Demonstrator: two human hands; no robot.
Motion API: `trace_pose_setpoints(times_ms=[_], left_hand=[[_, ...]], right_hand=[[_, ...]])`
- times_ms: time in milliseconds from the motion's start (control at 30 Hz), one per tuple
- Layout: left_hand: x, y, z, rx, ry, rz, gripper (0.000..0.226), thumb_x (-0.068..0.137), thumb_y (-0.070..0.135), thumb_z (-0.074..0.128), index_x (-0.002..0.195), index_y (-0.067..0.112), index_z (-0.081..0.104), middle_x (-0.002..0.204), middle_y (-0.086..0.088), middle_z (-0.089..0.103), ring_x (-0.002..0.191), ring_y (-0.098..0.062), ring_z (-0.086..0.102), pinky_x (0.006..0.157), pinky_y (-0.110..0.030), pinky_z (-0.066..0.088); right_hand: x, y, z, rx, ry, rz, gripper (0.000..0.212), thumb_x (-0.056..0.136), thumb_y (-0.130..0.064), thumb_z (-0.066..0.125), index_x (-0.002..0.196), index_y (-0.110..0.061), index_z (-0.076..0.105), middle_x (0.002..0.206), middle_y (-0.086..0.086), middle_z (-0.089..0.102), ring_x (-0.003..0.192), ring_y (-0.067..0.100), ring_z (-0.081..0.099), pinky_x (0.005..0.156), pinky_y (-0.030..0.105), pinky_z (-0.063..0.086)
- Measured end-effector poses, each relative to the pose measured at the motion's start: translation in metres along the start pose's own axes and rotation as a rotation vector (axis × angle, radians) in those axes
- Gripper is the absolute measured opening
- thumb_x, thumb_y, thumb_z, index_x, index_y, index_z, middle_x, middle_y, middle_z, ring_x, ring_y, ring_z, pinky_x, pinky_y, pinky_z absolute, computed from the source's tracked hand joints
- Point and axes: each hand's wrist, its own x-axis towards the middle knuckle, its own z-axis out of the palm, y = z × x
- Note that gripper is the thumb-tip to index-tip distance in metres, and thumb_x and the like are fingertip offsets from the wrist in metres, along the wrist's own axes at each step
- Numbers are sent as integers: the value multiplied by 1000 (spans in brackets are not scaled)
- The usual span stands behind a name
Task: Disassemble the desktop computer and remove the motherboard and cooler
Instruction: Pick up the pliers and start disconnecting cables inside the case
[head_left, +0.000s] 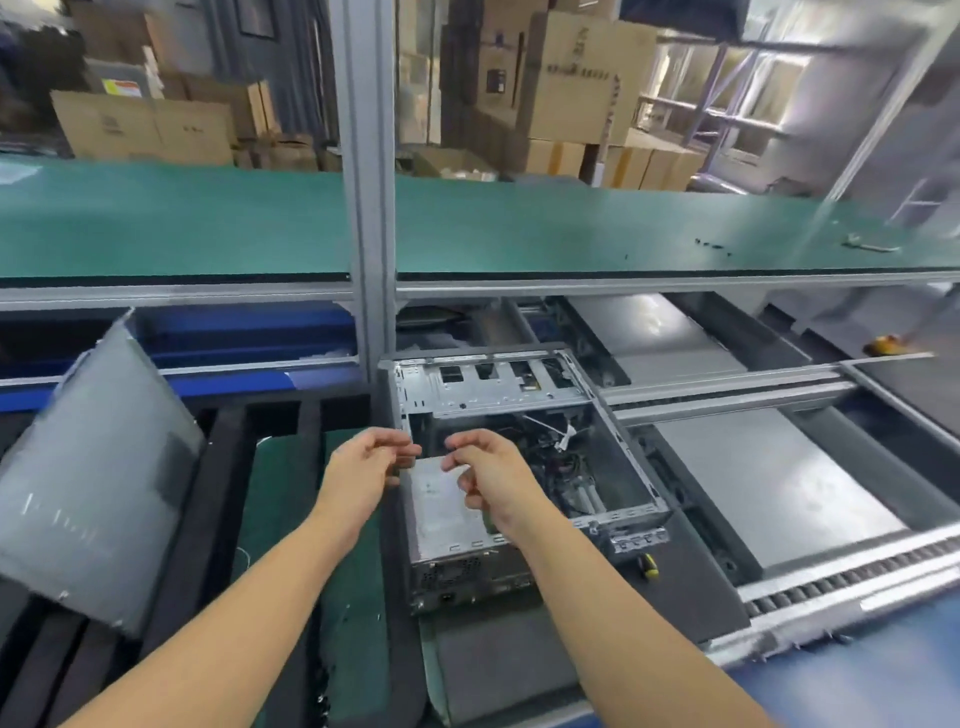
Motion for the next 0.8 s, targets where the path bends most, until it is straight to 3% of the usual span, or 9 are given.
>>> trace_pose_setpoints(times_ms=[100,233,333,467,567,700,800], left_hand=[[17,0,42,188,-48,96,34,94,0,47,92,25,70,91,13,75,88,-3,69,75,-26,51],[33,-9,87,450,-144,146,36,94,10,50,91,42,65,96,21,69,85,1,63,67,-21,47],[43,-18,114,627,-224,159,30,92,11,53,95,40,60,103,17,64,89,2,59,69,-17,42],[53,-32,135,834,-276,187,24,94,18,51,112,33,58,113,14,58,91,-4,58,80,-31,49],[57,-41,141,930,-278,229,25,96,23,49,118,32,58,115,16,58,90,-6,59,86,-33,50],[56,-53,144,1095,-224,376,23,97,28,44,113,33,60,109,20,62,81,-4,53,93,-29,42],[58,-54,144,1089,-212,390,21,98,29,44,109,34,60,94,22,58,68,-2,46,91,-27,41]], right_hand=[[15,2,-40,-48,30,-7,21,89,-6,50,99,-14,65,73,0,70,47,11,43,41,20,29],[33,4,-83,-114,60,13,21,92,-7,47,99,-15,65,74,0,69,48,13,42,42,23,30],[44,8,-108,-147,141,40,20,94,-6,45,96,-15,63,73,2,68,44,12,44,40,23,34],[60,19,-137,-202,258,93,16,94,-11,47,106,-19,56,82,4,68,51,13,47,44,26,38],[72,29,-155,-303,290,71,37,92,-11,47,123,-31,48,88,5,68,56,15,48,50,30,40],[82,39,-166,-559,173,38,63,95,-11,44,147,-44,32,77,0,57,53,10,44,49,26,40],[87,39,-165,-721,105,89,71,95,-11,46,154,-43,20,92,3,58,67,17,53,64,33,49]])
